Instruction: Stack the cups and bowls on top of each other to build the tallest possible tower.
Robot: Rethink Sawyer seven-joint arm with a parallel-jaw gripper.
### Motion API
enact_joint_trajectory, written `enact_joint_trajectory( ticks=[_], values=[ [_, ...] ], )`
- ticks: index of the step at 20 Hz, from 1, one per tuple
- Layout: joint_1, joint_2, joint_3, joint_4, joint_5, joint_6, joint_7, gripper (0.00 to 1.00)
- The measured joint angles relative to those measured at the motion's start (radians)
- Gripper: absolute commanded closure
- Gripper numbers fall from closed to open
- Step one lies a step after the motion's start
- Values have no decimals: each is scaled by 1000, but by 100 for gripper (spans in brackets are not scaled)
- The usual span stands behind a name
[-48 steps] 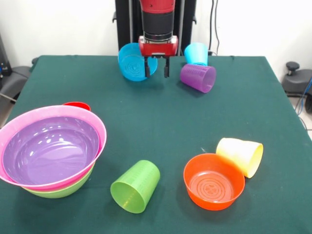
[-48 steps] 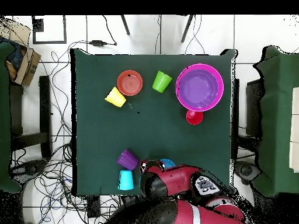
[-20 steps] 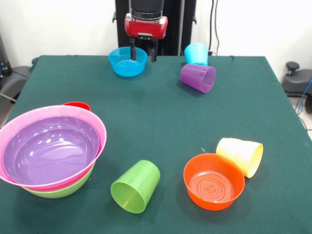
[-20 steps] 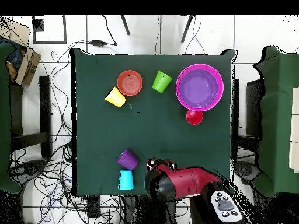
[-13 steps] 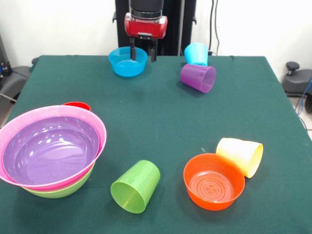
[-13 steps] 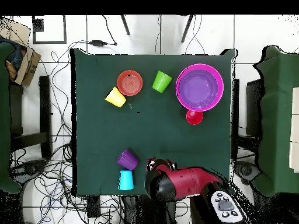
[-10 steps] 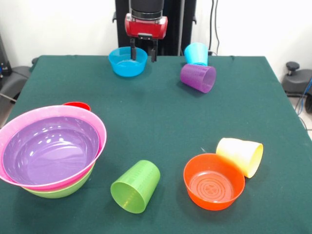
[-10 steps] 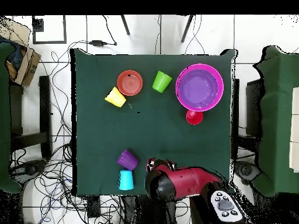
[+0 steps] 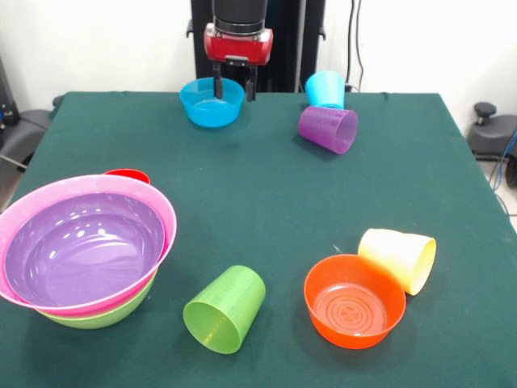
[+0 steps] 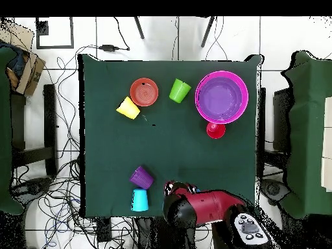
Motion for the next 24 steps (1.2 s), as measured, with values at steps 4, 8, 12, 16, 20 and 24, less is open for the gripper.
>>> enact_joint_trajectory(
  ticks=[4,8,12,16,20,24],
  values=[
    [0,9,-18,20,-14,-37,0,0],
    [6,26,-54,36,-27,-79,0,0],
    [24,46,-98,55,-31,-131,0,0],
    [44,74,-137,61,-31,-177,0,0],
    [59,117,-167,61,-30,-219,0,0],
    [64,161,-182,61,-30,-247,0,0]
  ],
)
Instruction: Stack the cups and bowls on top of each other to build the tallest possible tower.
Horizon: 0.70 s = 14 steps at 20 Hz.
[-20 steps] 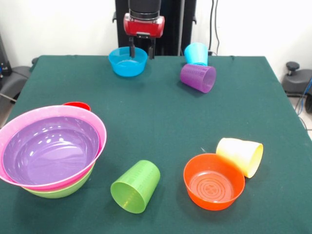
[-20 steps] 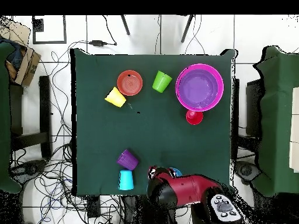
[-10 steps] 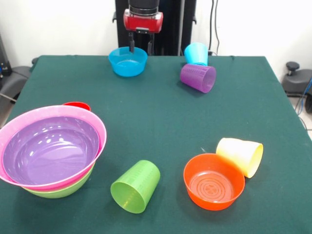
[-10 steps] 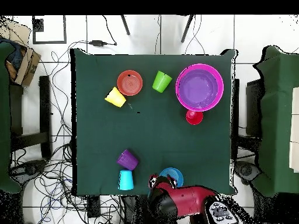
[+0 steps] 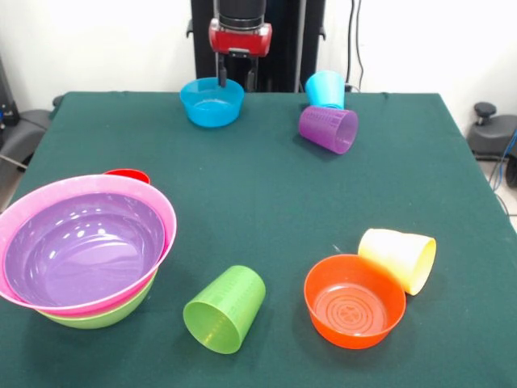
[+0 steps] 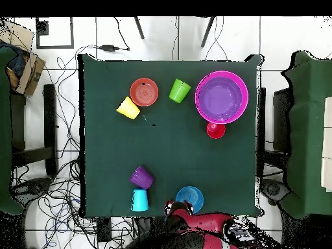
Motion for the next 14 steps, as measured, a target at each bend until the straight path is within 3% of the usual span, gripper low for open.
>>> enact_joint_trajectory(
  ticks=[14],
  values=[
    [1,111,-7,-4,1,-42,0,0]
  ],
)
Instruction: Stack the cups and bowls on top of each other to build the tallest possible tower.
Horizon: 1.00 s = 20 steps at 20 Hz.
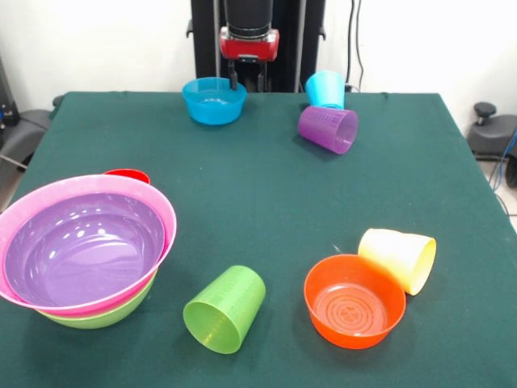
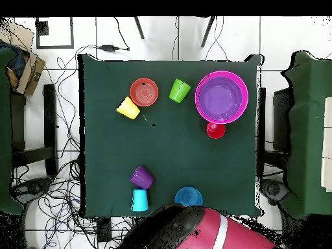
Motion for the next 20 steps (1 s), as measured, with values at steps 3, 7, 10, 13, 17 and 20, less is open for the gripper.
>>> enact_joint_trajectory(
  ticks=[3,7,10,13,17,20],
  values=[
    [0,13,-1,-5,0,0,0,0],
    [2,24,-2,-10,0,0,0,0],
    [3,32,-2,-14,0,0,0,0],
    [4,41,-2,-18,0,0,0,0],
    [6,46,-2,-20,0,0,0,0],
    [6,41,-1,-20,0,0,0,0]
  ],
)
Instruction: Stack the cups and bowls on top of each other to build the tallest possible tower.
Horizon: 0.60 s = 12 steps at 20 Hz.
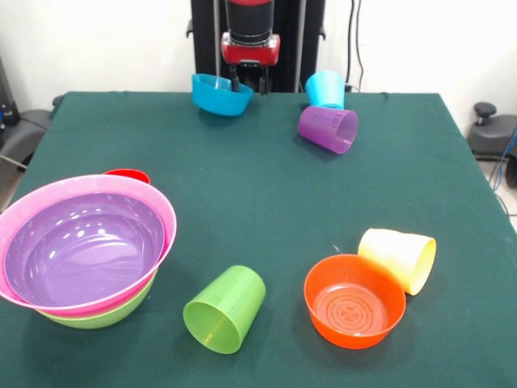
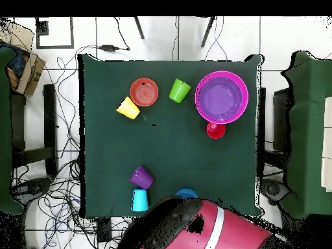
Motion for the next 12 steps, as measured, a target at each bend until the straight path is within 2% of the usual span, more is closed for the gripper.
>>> enact_joint_trajectory(
  ticks=[6,12],
  values=[
    [-11,-41,24,-3,0,14,0,0],
    [-45,-78,69,-27,-1,75,0,0]
  ],
)
